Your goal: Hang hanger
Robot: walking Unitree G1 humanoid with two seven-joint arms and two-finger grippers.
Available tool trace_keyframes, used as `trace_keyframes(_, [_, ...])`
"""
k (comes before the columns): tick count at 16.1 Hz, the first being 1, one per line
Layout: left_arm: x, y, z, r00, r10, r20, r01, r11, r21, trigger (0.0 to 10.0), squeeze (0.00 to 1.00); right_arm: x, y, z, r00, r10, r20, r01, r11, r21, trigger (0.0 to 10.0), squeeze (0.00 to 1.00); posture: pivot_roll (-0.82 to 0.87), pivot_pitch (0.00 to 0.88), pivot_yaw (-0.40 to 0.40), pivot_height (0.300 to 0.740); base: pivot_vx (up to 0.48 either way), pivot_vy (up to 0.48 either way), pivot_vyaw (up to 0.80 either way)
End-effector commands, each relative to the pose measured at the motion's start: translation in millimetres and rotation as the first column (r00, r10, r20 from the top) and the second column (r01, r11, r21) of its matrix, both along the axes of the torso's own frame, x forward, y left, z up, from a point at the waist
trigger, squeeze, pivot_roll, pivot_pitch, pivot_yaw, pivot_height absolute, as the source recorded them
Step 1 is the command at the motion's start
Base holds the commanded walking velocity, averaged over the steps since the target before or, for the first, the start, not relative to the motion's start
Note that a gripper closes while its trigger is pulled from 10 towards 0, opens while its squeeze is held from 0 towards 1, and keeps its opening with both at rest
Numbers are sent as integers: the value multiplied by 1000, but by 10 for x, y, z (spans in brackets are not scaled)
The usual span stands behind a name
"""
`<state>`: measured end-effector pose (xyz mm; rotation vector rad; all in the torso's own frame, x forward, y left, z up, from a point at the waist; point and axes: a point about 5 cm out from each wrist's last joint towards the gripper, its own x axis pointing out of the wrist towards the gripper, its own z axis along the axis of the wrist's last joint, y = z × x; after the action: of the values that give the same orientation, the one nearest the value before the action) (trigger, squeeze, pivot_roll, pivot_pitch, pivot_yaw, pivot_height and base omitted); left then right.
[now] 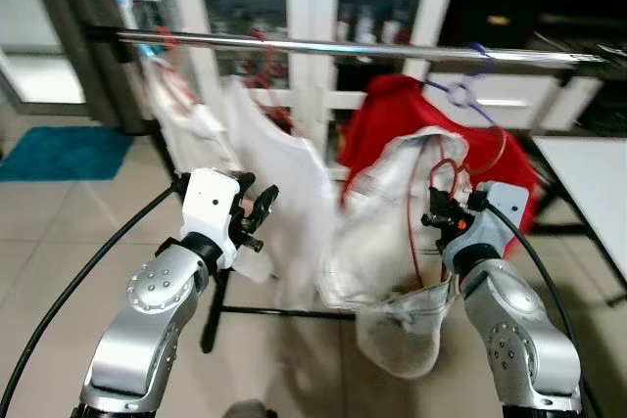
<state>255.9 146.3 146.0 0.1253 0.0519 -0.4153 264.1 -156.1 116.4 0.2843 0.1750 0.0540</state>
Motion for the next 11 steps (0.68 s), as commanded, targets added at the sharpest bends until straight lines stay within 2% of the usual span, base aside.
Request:
trace_keyframes(1, [-1, 51, 11, 1000, 16, 2, -17, 1000, 9, 10000, 0, 61, 54, 167, 995, 29, 91, -29, 1000, -1, 10000, 0, 88, 48, -24, 740, 360, 0, 0])
trace_keyframes(8, [-9, 47, 16, 1000, 2, 5, -2, 1000, 23, 10000, 0, 108, -1, 177, 994, 41, 105, -38, 999, -35, 10000, 0, 98, 47, -26, 740, 363, 0, 0])
trace_keyframes(10, [-18, 45, 21, 1000, -8, 6, 7, 1000, 27, 10000, 0, 123, 28, 205, 989, 84, 118, -75, 994, -80, 10000, 0, 98, 47, -25, 740, 364, 0, 0])
trace_keyframes(11, [-14, 44, 34, 1000, -12, 11, 12, 999, 31, 10000, 0, 114, 80, 240, 982, 133, 132, -119, 987, -108, 10000, 0, 98, 47, -25, 740, 368, 0, 800])
